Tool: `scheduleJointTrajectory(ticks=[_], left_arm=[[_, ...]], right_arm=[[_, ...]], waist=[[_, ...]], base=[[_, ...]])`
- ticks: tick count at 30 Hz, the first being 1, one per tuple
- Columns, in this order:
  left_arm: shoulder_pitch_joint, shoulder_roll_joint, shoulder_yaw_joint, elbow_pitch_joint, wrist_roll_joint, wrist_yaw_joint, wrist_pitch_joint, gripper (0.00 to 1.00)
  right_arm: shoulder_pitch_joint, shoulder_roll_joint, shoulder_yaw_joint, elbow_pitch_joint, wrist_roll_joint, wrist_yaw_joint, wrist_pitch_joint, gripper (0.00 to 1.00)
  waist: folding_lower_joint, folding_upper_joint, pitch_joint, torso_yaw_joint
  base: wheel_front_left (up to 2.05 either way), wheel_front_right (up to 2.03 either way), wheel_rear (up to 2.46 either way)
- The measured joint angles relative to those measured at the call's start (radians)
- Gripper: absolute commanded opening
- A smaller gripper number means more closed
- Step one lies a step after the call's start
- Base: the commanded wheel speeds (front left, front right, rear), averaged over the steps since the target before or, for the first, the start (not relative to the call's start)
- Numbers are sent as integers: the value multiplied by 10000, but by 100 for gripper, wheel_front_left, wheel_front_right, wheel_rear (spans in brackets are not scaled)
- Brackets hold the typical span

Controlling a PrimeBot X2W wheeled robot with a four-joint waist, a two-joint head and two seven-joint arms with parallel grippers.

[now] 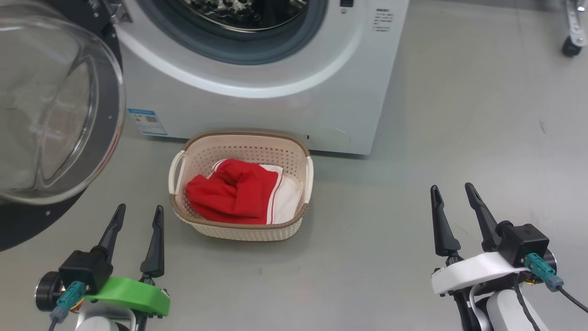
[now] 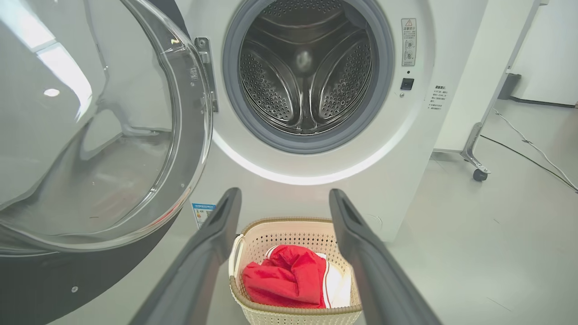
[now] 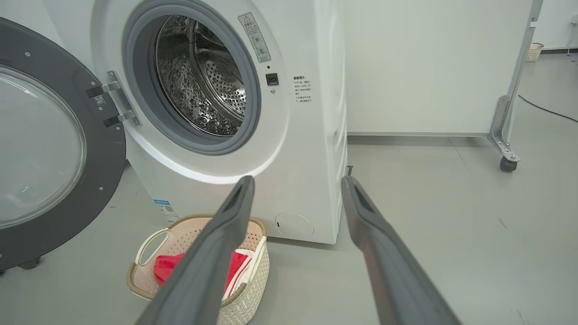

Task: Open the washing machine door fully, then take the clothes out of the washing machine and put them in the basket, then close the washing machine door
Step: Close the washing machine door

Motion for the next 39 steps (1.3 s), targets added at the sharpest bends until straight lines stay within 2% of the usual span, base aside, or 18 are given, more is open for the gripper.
scheduleJointTrajectory(ticks=[26, 39], left_arm=[[-265, -71, 4, 180, -65, 54, 0, 100], [-258, -82, -27, 13, 10, 234, 0, 100]], right_arm=[[-285, -190, 667, 247, -153, 0, 0, 100], [-286, -236, 798, 403, -56, 0, 0, 100]], waist=[[0, 0, 223, 3334], [0, 0, -107, 4384]], base=[[0, 0, 0], [0, 0, 0]])
